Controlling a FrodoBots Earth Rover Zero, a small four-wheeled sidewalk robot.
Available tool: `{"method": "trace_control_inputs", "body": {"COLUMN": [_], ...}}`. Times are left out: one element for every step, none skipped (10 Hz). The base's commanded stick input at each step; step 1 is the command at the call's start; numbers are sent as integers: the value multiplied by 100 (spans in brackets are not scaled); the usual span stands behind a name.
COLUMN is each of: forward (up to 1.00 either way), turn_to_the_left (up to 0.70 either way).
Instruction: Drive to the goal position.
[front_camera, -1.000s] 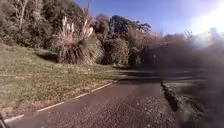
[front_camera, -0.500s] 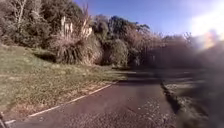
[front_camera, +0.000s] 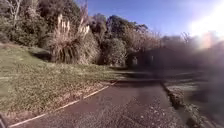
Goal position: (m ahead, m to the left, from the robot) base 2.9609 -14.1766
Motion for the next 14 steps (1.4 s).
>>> {"method": "trace_control_inputs", "body": {"forward": [60,60,60,60,60,60,60,60,60,60,60,60,60,0], "turn_to_the_left": [-15,-15,-15,-15,-15,-15,-15,-15,-15,-15,-15,-15,-15,-2]}}
